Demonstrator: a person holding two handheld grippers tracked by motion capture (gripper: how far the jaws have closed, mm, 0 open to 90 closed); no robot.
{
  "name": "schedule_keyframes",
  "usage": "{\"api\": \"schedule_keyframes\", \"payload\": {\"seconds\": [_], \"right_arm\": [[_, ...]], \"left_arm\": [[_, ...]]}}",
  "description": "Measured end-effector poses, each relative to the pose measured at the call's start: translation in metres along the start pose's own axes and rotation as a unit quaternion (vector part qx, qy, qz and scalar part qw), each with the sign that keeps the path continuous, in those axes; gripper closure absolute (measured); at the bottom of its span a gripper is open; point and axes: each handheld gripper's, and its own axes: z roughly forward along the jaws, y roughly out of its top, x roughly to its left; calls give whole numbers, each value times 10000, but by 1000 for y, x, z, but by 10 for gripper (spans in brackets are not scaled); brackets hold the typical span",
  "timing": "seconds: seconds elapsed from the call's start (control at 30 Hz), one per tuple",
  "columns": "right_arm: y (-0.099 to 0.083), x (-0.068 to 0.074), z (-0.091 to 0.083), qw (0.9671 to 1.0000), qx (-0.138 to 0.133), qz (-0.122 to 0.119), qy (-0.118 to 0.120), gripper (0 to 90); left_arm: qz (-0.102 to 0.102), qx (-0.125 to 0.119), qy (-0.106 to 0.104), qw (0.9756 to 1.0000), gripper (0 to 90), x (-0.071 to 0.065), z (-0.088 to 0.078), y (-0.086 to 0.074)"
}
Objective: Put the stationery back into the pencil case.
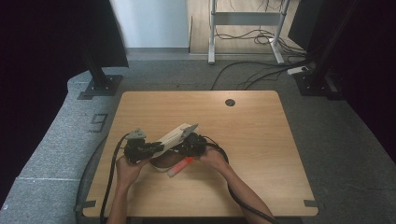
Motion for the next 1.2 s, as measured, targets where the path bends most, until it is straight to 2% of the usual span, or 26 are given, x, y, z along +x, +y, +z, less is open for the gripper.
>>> {"api": "schedule_keyframes", "payload": {"seconds": [0.27, 0.37, 0.6, 0.9, 1.03, 1.2], "right_arm": [[2, -5, 10, 9999, 26, -28, -164, 769], [-2, -9, 8, 9997, -30, 157, -159, 699], [-13, -11, -2, 9996, 3, 169, -212, 662], [-36, -17, -18, 9991, 45, 391, -175, 691], [-42, -18, -19, 9986, 53, 490, -166, 729], [-44, -19, -18, 9987, 87, 489, -151, 772]], "left_arm": [[10, 14, -42, 10000, 775, -1, 2, 0], [3, 18, -57, 10000, 774, 0, 1, 0], [3, 38, -70, 10000, 772, 0, 2, 0], [17, 48, -69, 10000, 770, -1, 2, -1], [16, 52, -76, 10000, 769, -1, 3, -1], [25, 59, -83, 9999, 768, -1, 3, -1]]}}
